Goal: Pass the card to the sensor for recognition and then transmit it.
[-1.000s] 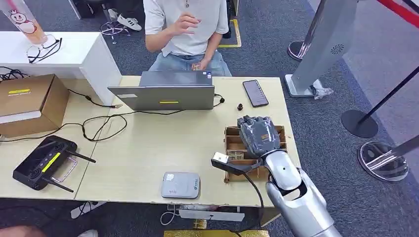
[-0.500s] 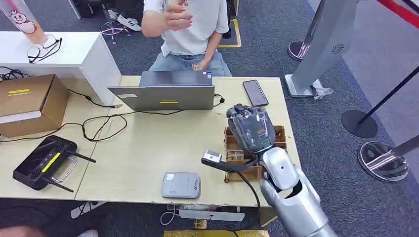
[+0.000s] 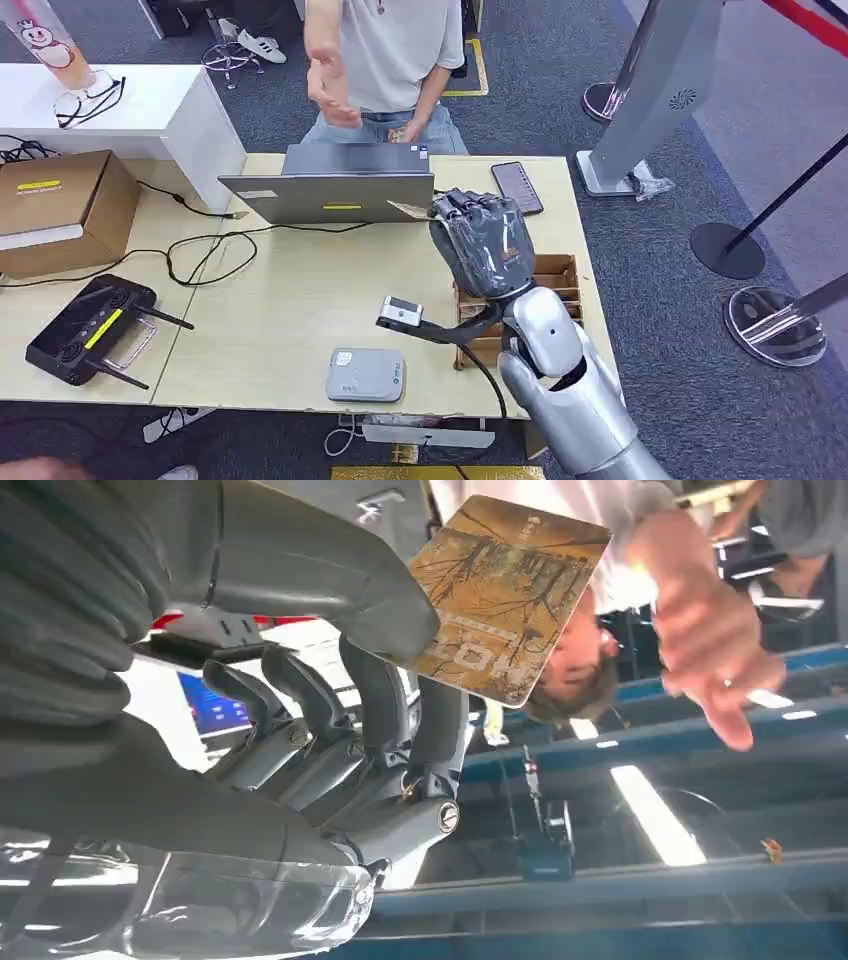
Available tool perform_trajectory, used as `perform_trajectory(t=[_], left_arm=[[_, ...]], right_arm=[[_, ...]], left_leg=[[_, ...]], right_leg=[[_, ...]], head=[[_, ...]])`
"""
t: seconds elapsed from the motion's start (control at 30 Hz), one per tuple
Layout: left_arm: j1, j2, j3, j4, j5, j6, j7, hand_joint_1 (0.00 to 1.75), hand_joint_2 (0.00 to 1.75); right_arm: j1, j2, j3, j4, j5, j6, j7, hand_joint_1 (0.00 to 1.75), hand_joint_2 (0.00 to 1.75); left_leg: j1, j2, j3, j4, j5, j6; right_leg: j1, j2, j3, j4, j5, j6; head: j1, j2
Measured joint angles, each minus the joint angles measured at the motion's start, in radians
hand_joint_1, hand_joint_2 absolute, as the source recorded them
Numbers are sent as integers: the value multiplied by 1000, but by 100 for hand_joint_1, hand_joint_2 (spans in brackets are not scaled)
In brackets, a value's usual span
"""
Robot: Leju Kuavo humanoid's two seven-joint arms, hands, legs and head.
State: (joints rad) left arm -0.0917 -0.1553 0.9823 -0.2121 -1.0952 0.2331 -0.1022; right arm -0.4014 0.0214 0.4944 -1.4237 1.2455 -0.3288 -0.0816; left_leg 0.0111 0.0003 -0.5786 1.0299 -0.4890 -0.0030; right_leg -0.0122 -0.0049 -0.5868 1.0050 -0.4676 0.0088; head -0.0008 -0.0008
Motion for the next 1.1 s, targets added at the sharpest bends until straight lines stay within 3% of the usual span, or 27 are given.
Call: perform_trajectory(t=[0.67, 1.07, 1.1], left_arm=[[-18, -1, -10, 0, -34, -13, 27, 0, 0], [-20, -1, -10, 0, -33, -13, 27, 0, 0], [-20, -1, -10, 0, -32, -13, 27, 0, 0]], right_arm=[[-193, 131, 49, 196, -28, -30, 37, 175, 175], [-246, 185, 69, 301, -21, -32, 36, 175, 175], [-247, 188, 71, 306, -19, -32, 36, 72, 175]], left_leg=[[0, 0, 0, 0, 0, 0], [0, 0, 0, 0, 0, 0], [0, 0, 0, 0, 0, 0]], right_leg=[[0, 0, 0, 0, 0, 0], [0, 0, 0, 0, 0, 0], [0, 0, 0, 0, 0, 0]], head=[[0, 0], [0, 0], [0, 0]])
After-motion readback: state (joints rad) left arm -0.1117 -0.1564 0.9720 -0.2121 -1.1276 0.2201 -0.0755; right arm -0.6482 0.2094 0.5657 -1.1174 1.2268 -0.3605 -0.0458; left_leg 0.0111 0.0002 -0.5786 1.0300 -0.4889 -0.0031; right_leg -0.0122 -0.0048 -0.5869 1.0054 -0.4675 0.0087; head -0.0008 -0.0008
